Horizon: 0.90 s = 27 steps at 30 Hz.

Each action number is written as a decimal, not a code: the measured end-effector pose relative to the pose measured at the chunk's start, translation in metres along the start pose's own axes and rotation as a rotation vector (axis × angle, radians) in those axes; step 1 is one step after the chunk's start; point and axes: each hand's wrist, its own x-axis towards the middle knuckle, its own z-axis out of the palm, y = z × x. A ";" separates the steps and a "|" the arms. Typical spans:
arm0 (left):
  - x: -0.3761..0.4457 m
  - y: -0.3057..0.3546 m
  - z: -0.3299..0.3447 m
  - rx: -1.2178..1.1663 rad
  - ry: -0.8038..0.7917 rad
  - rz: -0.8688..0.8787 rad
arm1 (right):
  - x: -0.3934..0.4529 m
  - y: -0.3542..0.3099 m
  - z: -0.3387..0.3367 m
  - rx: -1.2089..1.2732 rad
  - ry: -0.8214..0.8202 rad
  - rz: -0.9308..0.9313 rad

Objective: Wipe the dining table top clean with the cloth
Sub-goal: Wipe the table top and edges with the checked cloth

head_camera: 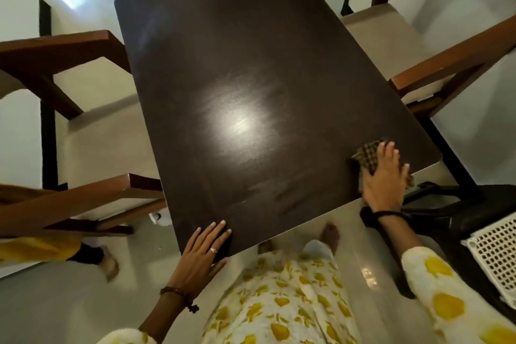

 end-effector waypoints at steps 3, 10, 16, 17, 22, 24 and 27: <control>-0.001 0.002 0.000 -0.037 0.020 0.005 | -0.002 -0.027 0.011 -0.091 -0.022 0.007; 0.000 0.004 0.005 -0.201 0.121 -0.009 | -0.097 -0.156 0.063 -0.114 -0.099 -0.420; -0.004 -0.022 0.018 -0.289 0.158 -0.131 | -0.134 -0.174 0.074 -0.064 -0.193 -0.688; -0.005 -0.031 0.018 -0.267 0.130 -0.146 | -0.125 -0.163 0.069 -0.076 -0.186 -0.688; 0.000 -0.073 0.009 -0.153 -0.050 -0.282 | -0.061 -0.093 0.044 -0.135 -0.089 -0.415; -0.002 -0.081 0.007 -0.139 -0.112 -0.273 | -0.049 -0.083 0.034 -0.076 -0.067 -0.299; -0.003 -0.080 0.006 -0.149 -0.134 -0.265 | -0.063 -0.103 0.038 -0.089 -0.067 -0.261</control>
